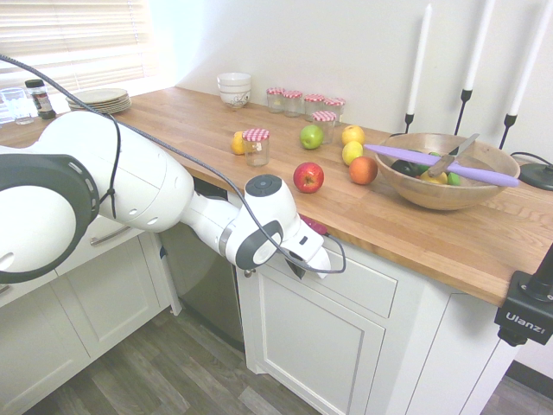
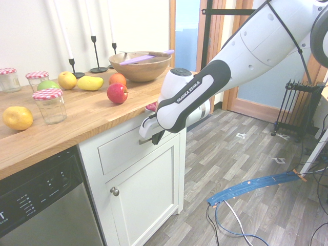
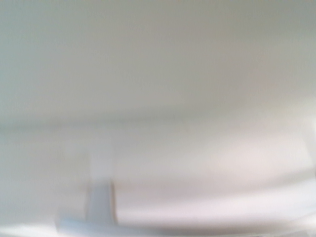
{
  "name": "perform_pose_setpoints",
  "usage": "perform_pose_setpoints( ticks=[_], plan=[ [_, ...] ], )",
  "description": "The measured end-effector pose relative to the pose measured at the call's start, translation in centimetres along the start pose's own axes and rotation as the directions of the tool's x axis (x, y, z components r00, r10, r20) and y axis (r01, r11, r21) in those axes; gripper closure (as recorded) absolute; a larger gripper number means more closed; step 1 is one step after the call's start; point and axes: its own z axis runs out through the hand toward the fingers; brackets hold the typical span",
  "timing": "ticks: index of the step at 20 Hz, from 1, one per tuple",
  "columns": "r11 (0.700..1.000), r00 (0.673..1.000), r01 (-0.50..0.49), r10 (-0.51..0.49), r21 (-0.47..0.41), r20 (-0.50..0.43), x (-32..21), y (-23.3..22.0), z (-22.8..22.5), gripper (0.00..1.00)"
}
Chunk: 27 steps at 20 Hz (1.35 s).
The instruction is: Close the drawer
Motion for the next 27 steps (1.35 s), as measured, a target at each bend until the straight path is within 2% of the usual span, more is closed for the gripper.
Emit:
perform_pose_setpoints(
  ticks=[7, 13, 14, 22, 27],
  plan=[
    [0.997, 0.996, 0.008, -0.001, -0.082, 0.090, -4.4, 7.1, 0.5, 1.00],
    [0.987, 0.983, 0.008, 0.021, -0.159, 0.182, -6.2, 10.9, -5.5, 1.00],
    [0.986, 0.980, 0.013, 0.021, -0.165, 0.198, -6.5, 11.3, -7.0, 0.00],
    [0.984, 0.971, 0.040, 0.003, -0.171, 0.239, -10.7, 16.2, -18.1, 0.00],
    [0.986, 0.974, 0.043, -0.005, -0.163, 0.226, -11.1, 17.4, -20.5, 0.00]
  ],
)
